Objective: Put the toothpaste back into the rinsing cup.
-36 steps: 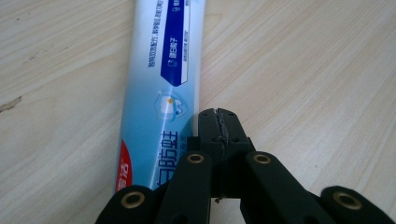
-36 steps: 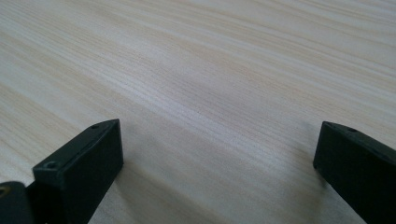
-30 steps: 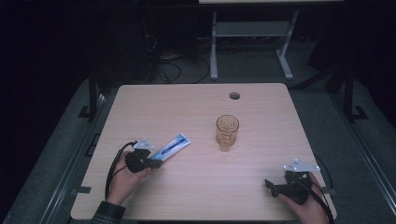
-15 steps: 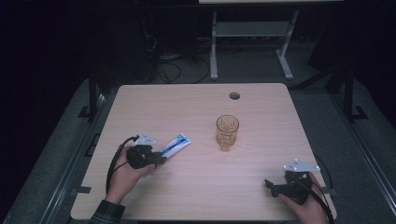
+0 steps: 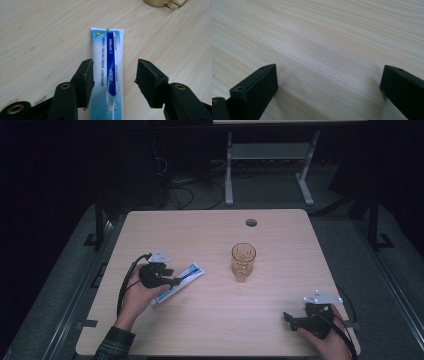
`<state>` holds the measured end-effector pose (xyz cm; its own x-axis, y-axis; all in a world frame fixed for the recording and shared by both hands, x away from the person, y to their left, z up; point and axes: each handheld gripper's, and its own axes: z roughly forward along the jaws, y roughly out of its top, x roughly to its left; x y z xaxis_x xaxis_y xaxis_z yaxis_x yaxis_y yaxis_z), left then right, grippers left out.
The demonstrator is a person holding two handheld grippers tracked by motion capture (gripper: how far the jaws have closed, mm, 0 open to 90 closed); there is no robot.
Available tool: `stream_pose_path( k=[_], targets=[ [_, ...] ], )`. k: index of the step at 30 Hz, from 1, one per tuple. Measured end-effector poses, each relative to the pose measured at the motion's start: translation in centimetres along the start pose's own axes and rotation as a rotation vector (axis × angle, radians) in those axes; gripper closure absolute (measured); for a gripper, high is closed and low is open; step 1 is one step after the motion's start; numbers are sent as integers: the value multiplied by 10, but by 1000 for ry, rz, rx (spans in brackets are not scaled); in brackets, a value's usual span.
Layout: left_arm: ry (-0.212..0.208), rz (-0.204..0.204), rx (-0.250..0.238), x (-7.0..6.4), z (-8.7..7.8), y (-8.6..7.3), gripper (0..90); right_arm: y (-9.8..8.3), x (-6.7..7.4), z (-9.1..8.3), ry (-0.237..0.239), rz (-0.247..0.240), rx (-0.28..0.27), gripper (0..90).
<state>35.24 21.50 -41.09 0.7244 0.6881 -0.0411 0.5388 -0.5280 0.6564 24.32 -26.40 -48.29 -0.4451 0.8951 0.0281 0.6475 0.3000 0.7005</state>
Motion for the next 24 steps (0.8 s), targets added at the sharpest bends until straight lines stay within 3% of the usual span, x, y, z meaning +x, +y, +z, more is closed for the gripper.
stream_pose_path(
  k=[4,10,18,24],
  targets=[
    [-2,-7,1,3,9,6,433,0,0,0,0,0,0,9],
    [14,12,39,4,26,12,375,0,0,0,0,0,0,9],
    [18,24,92,4,49,16,356,0,0,0,0,0,0,9],
    [21,33,123,4,57,14,347,0,0,0,0,-1,0,9]
  ],
)
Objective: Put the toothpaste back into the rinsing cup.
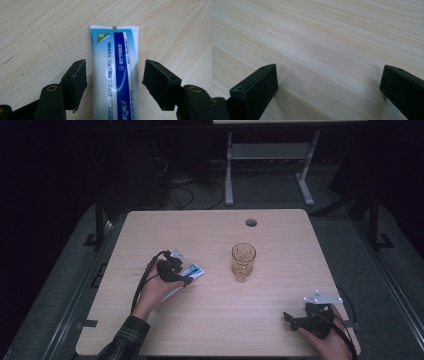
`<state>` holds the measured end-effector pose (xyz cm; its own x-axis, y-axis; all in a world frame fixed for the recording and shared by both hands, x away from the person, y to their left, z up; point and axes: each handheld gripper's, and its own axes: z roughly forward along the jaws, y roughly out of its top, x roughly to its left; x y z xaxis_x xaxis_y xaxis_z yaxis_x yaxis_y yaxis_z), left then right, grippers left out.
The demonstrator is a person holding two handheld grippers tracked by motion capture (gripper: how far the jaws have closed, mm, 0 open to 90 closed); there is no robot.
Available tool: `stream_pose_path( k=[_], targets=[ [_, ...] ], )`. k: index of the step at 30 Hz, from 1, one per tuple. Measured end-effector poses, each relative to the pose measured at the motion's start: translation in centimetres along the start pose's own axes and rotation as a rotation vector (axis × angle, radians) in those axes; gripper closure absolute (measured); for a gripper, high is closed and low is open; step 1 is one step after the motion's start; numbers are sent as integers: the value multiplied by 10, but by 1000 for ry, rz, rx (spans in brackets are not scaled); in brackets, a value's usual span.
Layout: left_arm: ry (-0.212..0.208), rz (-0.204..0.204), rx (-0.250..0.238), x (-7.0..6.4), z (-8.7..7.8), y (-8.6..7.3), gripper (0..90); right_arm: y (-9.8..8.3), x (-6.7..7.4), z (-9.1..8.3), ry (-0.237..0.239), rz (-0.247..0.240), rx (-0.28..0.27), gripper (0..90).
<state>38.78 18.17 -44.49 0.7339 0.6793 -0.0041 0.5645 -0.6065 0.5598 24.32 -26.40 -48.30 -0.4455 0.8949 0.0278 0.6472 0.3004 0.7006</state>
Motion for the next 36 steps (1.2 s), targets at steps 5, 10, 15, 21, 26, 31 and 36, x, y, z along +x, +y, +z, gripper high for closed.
stream_pose_path(
  k=[5,10,15,21,26,31,36],
  targets=[
    [-2,-4,11,0,5,-2,346,0,0,0,0,0,0,9],
    [5,4,26,0,8,-3,353,0,0,0,0,0,0,9],
    [6,12,27,0,8,-3,371,0,0,0,0,0,0,9],
    [1,22,26,-2,7,-3,433,0,0,0,0,0,0,9],
    [4,11,28,-3,6,-3,452,0,0,0,0,0,0,9],
    [5,3,24,-4,6,-3,478,0,0,0,0,0,0,9],
    [12,-3,24,-4,5,-4,524,0,0,0,1,-1,1,9]
  ],
)
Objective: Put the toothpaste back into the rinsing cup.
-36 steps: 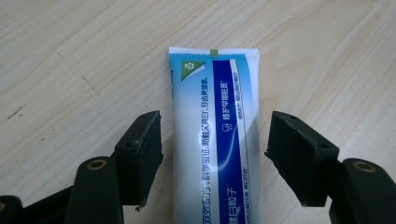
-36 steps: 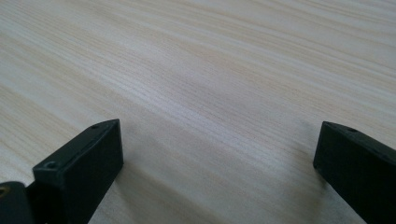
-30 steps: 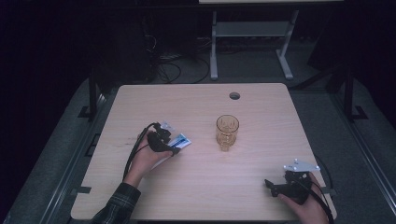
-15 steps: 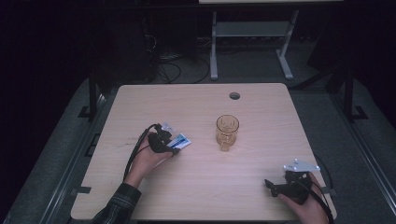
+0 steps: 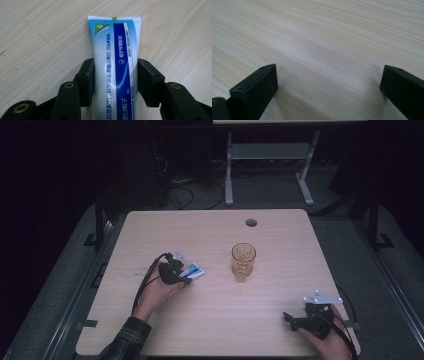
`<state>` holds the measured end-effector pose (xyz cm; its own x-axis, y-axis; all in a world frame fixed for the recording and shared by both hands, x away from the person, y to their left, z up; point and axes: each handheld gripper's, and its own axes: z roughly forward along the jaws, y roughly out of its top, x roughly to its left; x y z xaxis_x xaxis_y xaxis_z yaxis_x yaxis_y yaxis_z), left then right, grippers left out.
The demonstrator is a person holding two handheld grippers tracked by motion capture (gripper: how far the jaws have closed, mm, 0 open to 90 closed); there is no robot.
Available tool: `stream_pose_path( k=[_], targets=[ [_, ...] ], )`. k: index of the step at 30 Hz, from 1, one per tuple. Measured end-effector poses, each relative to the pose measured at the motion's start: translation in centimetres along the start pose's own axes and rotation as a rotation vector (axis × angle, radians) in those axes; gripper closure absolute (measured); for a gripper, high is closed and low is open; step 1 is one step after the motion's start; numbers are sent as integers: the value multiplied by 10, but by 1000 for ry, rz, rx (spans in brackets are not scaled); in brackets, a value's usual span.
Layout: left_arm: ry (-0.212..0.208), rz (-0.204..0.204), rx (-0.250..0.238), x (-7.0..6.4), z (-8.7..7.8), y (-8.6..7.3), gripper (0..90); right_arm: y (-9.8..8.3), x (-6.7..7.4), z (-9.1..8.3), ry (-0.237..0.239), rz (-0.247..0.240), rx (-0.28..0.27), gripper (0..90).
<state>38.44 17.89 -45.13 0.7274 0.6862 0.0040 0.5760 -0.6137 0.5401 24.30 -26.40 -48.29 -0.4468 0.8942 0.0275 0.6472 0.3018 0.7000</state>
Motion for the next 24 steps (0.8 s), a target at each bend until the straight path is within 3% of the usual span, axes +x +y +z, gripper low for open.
stream_pose_path(
  k=[6,11,24],
  targets=[
    [-2,-10,10,-1,-2,0,594,0,0,0,1,-1,0,9],
    [-32,-37,10,2,-4,-2,683,0,0,0,0,-1,0,9],
    [-78,-55,-4,6,-9,-5,728,0,0,0,2,-2,1,9]
  ],
)
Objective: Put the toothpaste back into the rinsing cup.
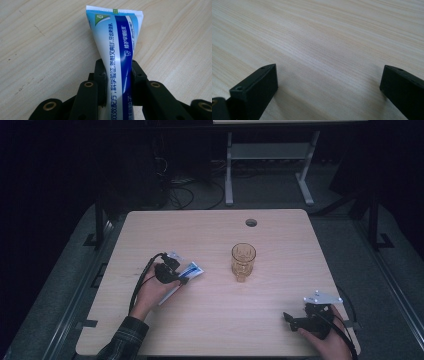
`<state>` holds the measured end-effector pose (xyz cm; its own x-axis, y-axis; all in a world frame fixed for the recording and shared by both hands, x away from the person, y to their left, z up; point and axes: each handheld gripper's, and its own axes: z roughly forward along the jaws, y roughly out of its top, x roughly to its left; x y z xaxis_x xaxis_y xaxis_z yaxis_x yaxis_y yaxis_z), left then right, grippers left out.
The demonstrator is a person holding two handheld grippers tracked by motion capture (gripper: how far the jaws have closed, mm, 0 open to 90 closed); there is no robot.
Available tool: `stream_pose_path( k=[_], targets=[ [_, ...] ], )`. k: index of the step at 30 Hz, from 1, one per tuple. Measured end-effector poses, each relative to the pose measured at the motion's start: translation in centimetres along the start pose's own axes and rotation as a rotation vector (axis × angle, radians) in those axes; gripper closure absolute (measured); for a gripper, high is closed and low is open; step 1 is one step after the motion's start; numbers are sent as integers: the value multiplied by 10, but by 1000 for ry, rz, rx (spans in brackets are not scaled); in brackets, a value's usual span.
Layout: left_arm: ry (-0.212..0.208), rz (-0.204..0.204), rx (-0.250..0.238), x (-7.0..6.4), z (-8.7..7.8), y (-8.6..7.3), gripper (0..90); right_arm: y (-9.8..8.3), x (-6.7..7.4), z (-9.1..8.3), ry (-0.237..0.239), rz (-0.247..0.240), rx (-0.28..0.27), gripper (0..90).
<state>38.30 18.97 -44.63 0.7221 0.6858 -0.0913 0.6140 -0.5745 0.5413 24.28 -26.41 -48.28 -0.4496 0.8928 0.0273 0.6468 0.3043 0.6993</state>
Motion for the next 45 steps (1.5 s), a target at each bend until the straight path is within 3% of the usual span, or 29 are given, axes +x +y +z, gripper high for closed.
stream_pose_path(
  k=[13,29,45],
  targets=[
    [-66,-26,-93,1,-15,-1,730,0,0,0,0,-1,0,9],
    [-145,-15,-221,-4,-42,4,732,0,0,0,0,0,0,9],
    [-181,-18,-336,-2,-56,8,733,0,0,0,0,0,0,9]
  ],
)
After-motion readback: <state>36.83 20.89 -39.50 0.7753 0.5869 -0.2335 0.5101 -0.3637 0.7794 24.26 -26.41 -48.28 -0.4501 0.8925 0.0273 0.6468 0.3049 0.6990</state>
